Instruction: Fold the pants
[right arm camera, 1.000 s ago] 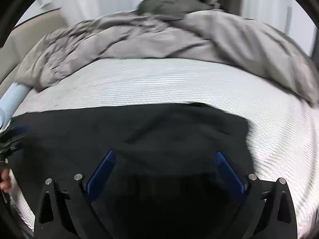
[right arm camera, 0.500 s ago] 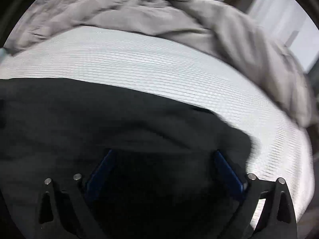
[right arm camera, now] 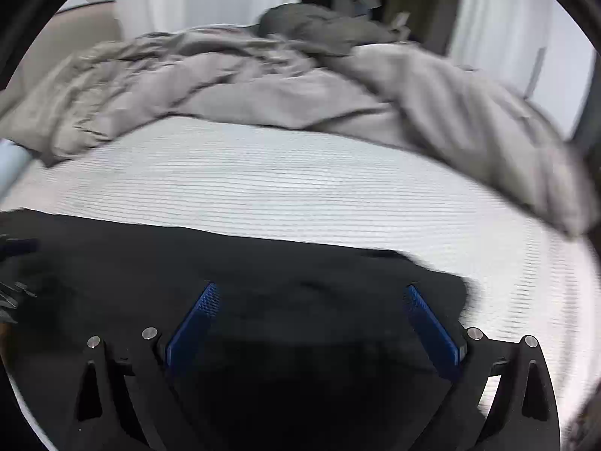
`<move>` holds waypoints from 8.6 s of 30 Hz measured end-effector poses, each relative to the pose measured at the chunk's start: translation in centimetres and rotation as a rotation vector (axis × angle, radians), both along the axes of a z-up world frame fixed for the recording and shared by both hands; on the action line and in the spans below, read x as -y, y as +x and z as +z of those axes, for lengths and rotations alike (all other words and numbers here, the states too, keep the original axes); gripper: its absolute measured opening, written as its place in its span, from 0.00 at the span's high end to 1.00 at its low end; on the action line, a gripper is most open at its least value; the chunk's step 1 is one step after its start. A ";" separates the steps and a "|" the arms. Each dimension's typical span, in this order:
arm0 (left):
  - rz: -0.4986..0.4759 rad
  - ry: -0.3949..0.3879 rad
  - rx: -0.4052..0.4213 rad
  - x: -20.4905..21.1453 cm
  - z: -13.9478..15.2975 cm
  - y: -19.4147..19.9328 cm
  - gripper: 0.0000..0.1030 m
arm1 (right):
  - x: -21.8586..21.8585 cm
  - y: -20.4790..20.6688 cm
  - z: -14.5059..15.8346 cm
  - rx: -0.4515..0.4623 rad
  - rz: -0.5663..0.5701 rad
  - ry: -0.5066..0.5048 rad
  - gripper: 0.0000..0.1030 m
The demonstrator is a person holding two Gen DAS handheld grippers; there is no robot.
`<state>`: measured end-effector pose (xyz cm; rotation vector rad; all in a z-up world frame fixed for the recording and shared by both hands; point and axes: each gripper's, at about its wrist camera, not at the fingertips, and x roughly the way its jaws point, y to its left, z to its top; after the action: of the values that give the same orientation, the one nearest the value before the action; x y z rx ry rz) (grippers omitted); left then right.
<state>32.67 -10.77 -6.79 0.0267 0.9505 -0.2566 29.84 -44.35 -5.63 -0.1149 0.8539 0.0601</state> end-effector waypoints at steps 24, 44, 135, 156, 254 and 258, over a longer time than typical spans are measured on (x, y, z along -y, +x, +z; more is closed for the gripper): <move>0.006 -0.016 -0.048 2.5 -1.9 2.1 0.02 | -1.8 -0.8 -0.6 -0.003 0.028 -0.098 0.49; 0.330 -0.073 -0.047 -11.5 -0.4 0.2 0.66 | -3.9 -0.8 -5.0 -0.127 0.099 -0.054 0.36; 0.445 0.118 -0.043 -35.1 -1.1 -12.3 0.85 | -14.2 -4.2 -5.5 -0.173 0.376 -0.015 0.29; 0.650 0.073 -0.105 -43.1 -1.8 -5.2 0.88 | -13.9 -4.1 -5.6 -0.183 0.378 -0.039 0.28; -0.002 -0.717 -0.290 -2.6 -3.0 -7.3 0.87 | -5.7 -6.0 -4.9 -0.172 0.193 0.357 0.34; 0.020 -0.614 -0.135 -2.2 -0.2 -8.7 0.92 | -6.1 -5.5 -4.9 -0.165 0.203 0.362 0.34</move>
<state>23.94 -8.59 -7.01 -0.5687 0.9724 -0.5274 24.30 -38.27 -10.51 0.1462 0.9807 0.4171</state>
